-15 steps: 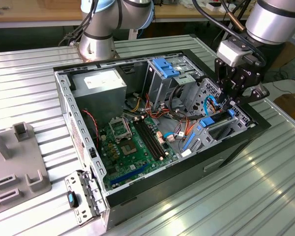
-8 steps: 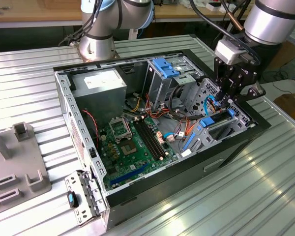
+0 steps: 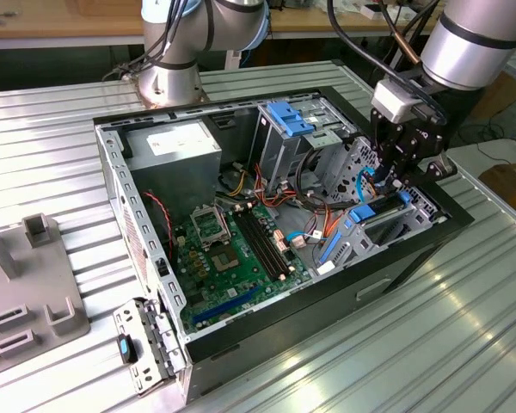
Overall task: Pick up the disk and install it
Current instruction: 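Insert the second disk wire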
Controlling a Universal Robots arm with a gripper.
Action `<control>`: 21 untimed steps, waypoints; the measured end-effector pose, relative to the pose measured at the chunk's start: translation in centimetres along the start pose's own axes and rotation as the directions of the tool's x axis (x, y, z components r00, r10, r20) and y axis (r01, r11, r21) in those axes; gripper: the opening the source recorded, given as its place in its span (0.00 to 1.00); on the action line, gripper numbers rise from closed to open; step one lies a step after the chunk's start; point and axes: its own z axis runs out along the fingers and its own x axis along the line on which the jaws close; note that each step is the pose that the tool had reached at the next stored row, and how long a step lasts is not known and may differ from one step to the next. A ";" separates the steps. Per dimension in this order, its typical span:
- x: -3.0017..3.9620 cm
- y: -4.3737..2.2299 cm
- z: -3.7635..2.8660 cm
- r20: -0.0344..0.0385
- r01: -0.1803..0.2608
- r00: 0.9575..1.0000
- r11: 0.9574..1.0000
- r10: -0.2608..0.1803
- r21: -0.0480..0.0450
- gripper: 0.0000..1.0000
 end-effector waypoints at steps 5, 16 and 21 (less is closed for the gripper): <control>0.00 -0.04 0.02 0.000 0.000 1.000 1.000 0.000 0.000 0.22; 0.95 0.31 0.06 0.006 0.069 0.998 0.998 -0.069 0.012 0.16; 1.23 0.90 0.27 0.006 0.077 0.997 0.997 -0.077 0.026 0.16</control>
